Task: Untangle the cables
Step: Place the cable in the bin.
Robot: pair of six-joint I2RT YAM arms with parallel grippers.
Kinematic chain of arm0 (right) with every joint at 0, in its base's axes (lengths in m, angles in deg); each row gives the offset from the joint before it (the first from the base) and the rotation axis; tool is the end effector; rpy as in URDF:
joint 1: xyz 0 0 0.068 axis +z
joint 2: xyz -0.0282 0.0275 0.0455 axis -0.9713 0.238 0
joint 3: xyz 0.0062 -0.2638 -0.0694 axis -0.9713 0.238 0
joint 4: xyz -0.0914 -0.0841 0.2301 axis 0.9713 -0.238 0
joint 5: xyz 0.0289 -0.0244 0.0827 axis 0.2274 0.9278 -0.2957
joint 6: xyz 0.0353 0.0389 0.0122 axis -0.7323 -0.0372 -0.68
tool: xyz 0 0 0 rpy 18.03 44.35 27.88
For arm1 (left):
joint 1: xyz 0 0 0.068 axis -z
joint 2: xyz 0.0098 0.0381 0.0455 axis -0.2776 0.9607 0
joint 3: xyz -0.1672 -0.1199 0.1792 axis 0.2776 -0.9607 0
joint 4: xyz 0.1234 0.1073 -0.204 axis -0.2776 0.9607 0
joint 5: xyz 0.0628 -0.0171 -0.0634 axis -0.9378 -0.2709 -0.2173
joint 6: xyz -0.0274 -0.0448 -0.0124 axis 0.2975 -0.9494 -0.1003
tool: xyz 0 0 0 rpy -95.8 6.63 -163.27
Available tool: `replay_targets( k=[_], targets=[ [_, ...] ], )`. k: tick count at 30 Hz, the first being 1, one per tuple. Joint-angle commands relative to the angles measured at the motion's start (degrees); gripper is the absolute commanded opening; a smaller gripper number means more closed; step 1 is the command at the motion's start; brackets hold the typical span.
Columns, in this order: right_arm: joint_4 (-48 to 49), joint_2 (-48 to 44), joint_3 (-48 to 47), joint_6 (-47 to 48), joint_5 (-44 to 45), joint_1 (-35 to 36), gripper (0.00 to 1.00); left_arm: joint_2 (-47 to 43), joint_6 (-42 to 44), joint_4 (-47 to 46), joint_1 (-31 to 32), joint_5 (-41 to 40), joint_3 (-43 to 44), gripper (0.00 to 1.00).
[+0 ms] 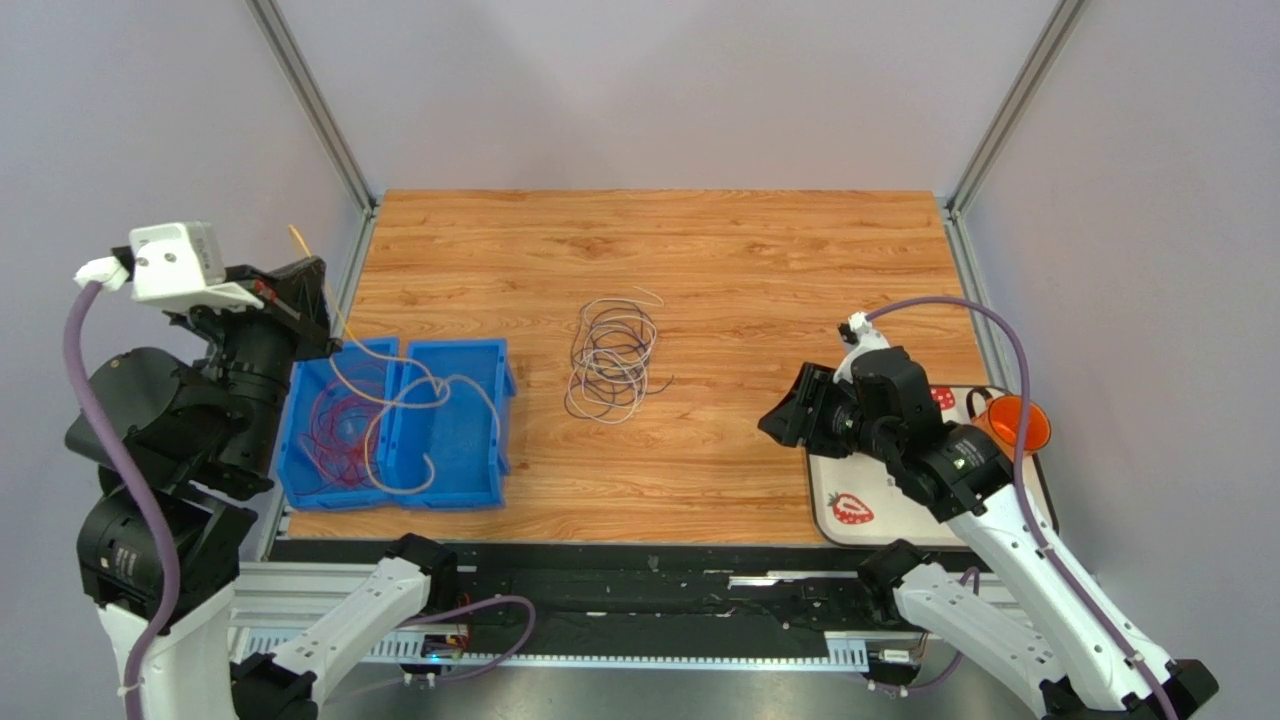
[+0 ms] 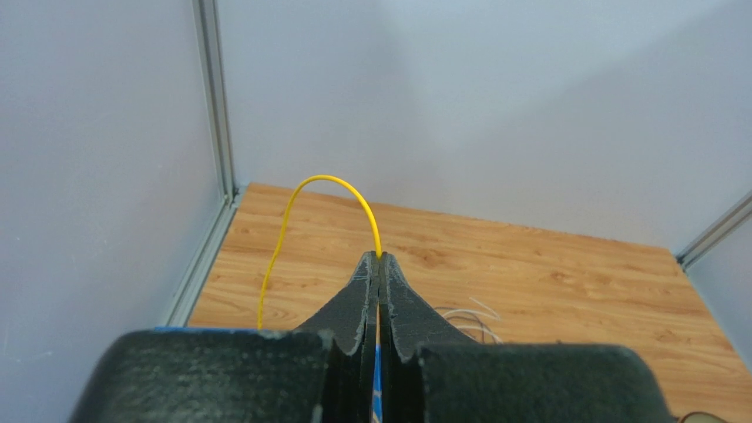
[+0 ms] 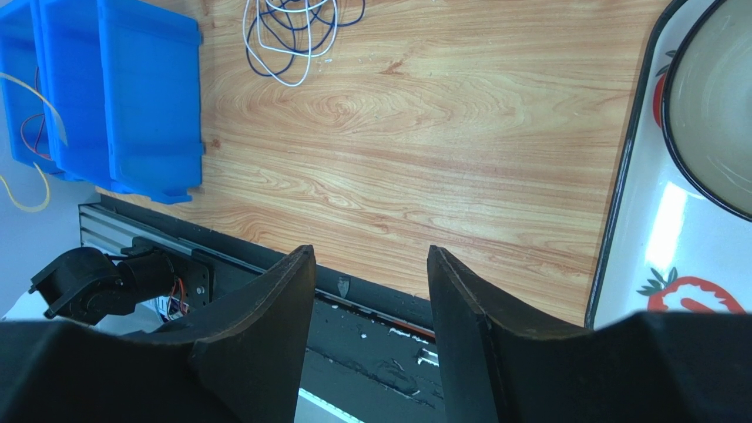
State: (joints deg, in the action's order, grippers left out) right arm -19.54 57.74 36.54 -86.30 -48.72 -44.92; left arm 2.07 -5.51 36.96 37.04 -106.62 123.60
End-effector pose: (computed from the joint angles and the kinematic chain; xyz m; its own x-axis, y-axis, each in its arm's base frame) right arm 0.1227 0.0776 0.3060 -0.7888 0.2333 -0.5687 -0.1044 0.8608 0.4981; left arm 0.0376 0.0003 0.5459 0.1185 -0.2417 -0.9631 -0.0016 0.9699 -0.2436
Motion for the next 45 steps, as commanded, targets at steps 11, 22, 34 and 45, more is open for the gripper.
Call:
replay_targets(
  k=[11,22,34,45],
  targets=[
    [-1.43,-2.51,-0.2,0.29,1.02,-0.02,0.54,-0.17,-1.46,-2.2,-0.27,-0.59,-12.38,0.0],
    [-2.65,-3.12,-0.38,0.38,2.08,-0.02,0.54,8.0,1.88,-10.63,-0.27,-0.76,-11.07,0.0],
    [-3.89,-4.27,0.5,1.44,2.87,-0.02,0.54,8.01,-4.79,-9.85,-0.36,-9.98,-22.04,0.0],
    [-4.06,-4.27,0.15,2.23,2.34,-0.11,0.54,12.83,-14.37,-2.47,-2.2,-12.82,-28.47,0.0]
  ],
)
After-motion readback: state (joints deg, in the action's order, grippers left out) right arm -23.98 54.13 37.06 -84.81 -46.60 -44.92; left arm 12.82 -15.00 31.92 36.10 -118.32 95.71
